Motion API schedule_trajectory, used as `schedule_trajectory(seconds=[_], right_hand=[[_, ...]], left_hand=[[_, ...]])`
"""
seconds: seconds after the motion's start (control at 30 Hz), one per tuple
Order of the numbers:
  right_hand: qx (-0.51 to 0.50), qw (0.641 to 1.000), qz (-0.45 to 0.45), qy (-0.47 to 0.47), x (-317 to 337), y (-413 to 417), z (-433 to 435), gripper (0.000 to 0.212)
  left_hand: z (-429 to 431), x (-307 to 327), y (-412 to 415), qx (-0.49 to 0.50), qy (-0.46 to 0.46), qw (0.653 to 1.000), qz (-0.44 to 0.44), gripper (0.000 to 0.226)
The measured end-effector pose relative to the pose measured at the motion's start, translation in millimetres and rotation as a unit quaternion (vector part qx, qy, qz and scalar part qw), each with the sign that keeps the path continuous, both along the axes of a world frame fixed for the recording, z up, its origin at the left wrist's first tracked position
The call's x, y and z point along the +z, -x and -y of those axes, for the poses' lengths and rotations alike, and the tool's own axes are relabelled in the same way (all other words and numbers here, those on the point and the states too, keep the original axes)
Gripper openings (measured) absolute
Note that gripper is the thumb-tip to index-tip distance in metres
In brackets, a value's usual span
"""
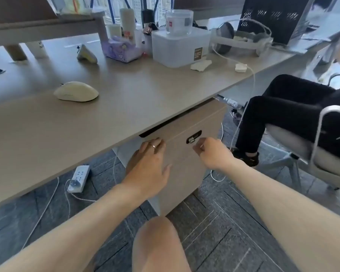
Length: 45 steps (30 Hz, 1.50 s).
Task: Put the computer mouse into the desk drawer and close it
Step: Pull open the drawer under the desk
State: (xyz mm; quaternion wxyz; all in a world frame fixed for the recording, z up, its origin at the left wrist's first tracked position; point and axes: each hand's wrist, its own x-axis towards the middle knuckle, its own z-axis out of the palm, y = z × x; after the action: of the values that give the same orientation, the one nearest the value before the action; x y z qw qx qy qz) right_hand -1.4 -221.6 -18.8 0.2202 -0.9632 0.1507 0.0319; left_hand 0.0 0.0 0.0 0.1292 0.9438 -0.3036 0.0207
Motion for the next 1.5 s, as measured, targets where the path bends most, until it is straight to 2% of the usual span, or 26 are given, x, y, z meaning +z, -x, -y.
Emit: schedule_trajectory(seconds=[0.07,0.13,0.23,0.3,0.37,0.63,0.8,0.9,1.17,1.5], right_hand=[[-0.045,0.995,-0.002,-0.088,-10,-14,2,0.033],[-0.102,0.975,-0.016,-0.196,-19,-27,0,0.028],[-0.206,0.89,0.001,-0.407,-29,-44,-4,0.022],[-0.234,0.844,0.02,-0.482,-28,-48,-7,0.018],[-0.24,0.818,0.041,-0.522,-28,-47,-9,0.013],[-0.26,0.793,0.097,-0.542,-35,-41,-16,0.018],[-0.269,0.795,0.12,-0.53,-37,-22,-12,0.013],[-0.262,0.799,0.149,-0.52,-42,13,-3,0.023],[-0.281,0.813,0.163,-0.483,-47,96,24,0.028],[-0.295,0.823,0.163,-0.458,-45,133,31,0.031]], left_hand=[[1,-5,-3,0.003,0.009,1.0,0.026,0.066],[2,-13,-4,0.0,0.009,0.998,0.055,0.062],[3,-17,-8,-0.006,0.003,0.997,0.071,0.061],[2,-16,-10,-0.008,0.008,0.997,0.077,0.064],[2,-16,-10,-0.011,-0.004,0.996,0.084,0.065],[5,-11,-7,-0.009,-0.015,0.996,0.084,0.061],[8,-8,-5,-0.003,-0.003,0.996,0.084,0.048],[10,-5,-2,0.009,0.001,0.997,0.077,0.049],[15,9,9,0.023,-0.038,0.998,0.037,0.092],[36,22,28,0.077,-0.191,0.976,0.074,0.133]])
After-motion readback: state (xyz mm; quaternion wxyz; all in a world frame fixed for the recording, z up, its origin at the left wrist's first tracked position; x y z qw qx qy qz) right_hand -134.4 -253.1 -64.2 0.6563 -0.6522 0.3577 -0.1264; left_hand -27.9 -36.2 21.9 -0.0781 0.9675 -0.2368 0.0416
